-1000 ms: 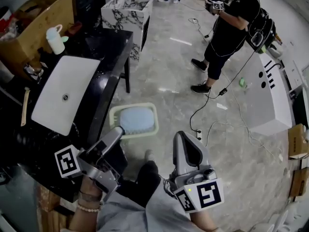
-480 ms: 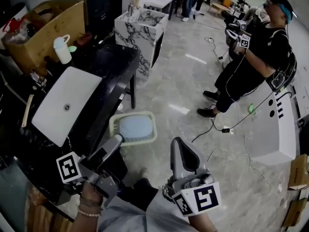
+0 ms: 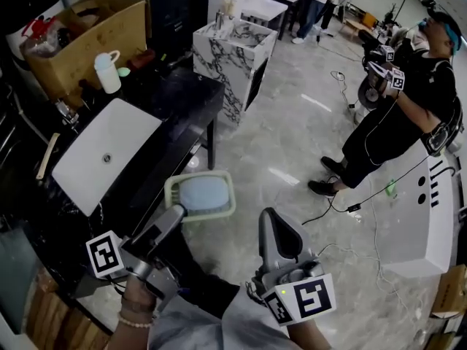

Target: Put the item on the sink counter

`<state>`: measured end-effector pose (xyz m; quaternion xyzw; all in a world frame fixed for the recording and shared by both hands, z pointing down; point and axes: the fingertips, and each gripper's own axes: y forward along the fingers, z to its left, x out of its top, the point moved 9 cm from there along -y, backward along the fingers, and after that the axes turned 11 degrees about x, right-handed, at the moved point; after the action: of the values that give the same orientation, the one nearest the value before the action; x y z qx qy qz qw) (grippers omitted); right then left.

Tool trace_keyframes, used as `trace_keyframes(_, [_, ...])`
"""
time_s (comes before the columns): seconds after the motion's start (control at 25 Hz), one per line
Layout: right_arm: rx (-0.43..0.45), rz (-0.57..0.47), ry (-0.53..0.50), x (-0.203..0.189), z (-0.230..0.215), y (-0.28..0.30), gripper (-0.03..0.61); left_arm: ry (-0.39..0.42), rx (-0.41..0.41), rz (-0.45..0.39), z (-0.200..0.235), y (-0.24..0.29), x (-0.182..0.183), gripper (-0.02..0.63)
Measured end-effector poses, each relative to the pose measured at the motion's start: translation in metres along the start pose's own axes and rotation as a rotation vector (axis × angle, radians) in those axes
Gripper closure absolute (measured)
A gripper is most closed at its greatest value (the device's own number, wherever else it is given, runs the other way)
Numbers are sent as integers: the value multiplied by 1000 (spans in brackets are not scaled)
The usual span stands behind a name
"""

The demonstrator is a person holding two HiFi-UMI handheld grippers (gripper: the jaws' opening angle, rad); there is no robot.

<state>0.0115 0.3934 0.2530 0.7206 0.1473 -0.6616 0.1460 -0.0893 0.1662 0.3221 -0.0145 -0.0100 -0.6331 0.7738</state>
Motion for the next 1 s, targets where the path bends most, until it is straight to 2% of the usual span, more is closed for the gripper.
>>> trace_keyframes(0.56, [61, 4, -6, -5, -31, 50, 581, -10, -13, -77, 8, 31, 32, 531])
trace_keyframes(0.8, [84, -1, -20, 0, -53, 87, 581, 1, -20, -92, 6, 61, 62, 531])
trace_keyframes(1.0, [102, 14, 18, -3, -76, 123, 581, -6, -15, -106, 8, 88, 92, 531])
